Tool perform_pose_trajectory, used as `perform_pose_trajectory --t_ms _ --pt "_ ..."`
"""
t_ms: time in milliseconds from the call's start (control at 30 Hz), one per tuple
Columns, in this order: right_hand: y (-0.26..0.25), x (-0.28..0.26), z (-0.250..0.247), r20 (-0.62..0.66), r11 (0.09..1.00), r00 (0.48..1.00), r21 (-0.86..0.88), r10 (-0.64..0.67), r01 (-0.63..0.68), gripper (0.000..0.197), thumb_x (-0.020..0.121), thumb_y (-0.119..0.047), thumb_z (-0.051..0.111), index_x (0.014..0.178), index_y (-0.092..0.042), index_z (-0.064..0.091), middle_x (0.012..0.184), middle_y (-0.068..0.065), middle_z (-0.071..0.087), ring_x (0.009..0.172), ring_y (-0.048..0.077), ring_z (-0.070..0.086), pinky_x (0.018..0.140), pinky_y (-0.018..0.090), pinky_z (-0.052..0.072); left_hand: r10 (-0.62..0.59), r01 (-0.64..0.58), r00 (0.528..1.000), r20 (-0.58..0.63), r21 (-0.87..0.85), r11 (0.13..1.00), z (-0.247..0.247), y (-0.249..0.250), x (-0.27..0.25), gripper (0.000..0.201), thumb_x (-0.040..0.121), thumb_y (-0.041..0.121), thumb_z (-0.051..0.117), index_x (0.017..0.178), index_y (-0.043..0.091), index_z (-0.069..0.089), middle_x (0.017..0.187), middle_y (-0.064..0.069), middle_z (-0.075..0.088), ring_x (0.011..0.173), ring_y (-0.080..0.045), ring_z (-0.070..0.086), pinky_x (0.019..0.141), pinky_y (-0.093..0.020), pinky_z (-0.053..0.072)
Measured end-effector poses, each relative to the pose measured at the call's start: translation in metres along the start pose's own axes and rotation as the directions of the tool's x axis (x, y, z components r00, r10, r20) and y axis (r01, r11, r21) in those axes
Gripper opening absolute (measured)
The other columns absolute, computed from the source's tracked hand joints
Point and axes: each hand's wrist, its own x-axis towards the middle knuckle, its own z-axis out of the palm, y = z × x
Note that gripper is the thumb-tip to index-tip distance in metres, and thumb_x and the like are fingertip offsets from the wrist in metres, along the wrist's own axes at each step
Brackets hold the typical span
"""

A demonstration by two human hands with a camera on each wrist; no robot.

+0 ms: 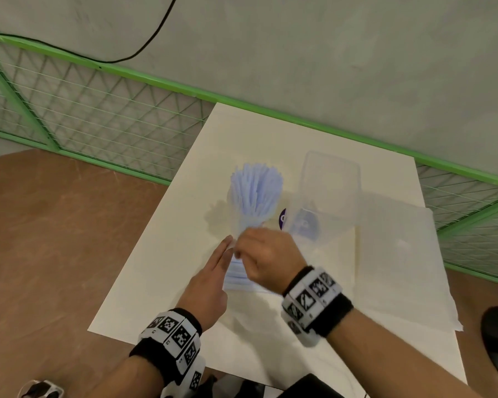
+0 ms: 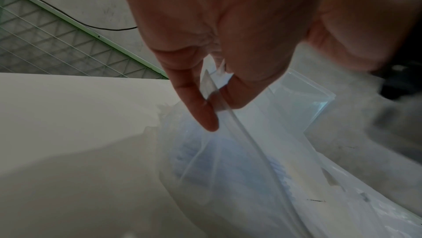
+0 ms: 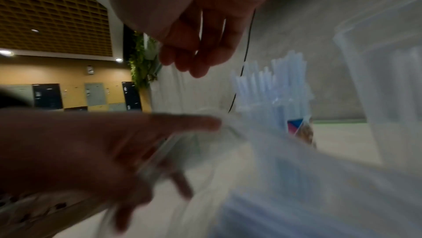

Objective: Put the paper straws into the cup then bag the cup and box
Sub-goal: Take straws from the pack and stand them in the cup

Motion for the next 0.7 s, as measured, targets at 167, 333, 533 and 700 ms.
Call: perform_pose_trajectory --t_ms 167,333,533,700 --pt "-0.012 -0.051 0.036 0.574 0.937 0.741 -0.221 0.348 -0.269 0.030 0.088 -0.009 0.043 0.110 -0.010 0.063 0.110 0.009 0.063 0.097 0.033 0.059 0.071 0.041 0.046 0.008 -0.008 1.000 0.004 -0.030 1.000 0.002 0.002 -0.002 0.106 0.074 -0.020 0.042 0.155 0.039 0.009 0.154 0.041 -0.009 0.108 -0.014 0.061 0.083 -0.030 0.054" --pt "0.003 -0.089 0.075 0.590 0.832 0.587 -0.422 0.554 -0.361 0.047 0.090 -0.007 0.047 0.137 -0.011 0.044 0.138 0.009 0.048 0.119 0.035 0.049 0.095 0.048 0.044 0.048 -0.049 0.999 -0.025 -0.007 0.999 -0.001 0.003 -0.003 0.102 0.074 -0.017 0.045 0.156 0.035 0.013 0.154 0.040 -0.010 0.111 -0.015 0.060 0.082 -0.036 0.056" --pt "0.004 -0.091 0.090 0.565 0.806 0.577 -0.447 0.590 -0.387 0.037 0.075 -0.010 0.070 0.112 -0.014 0.065 0.108 0.005 0.064 0.096 0.030 0.063 0.077 0.044 0.053 0.044 -0.043 0.998 -0.038 0.014 0.999 -0.004 0.005 -0.005 0.101 0.076 -0.016 0.047 0.155 0.036 0.012 0.149 0.045 -0.014 0.110 -0.013 0.059 0.078 -0.035 0.056" --pt "0.010 -0.086 0.091 0.575 0.805 0.565 -0.458 0.591 -0.376 0.041 0.091 -0.007 0.046 0.131 -0.014 0.051 0.132 0.007 0.051 0.119 0.032 0.048 0.098 0.045 0.040 0.046 -0.047 0.998 -0.039 -0.006 0.999 -0.006 0.003 -0.004 0.101 0.075 -0.017 0.046 0.155 0.036 0.013 0.153 0.040 -0.009 0.120 -0.010 0.054 0.082 -0.031 0.055"
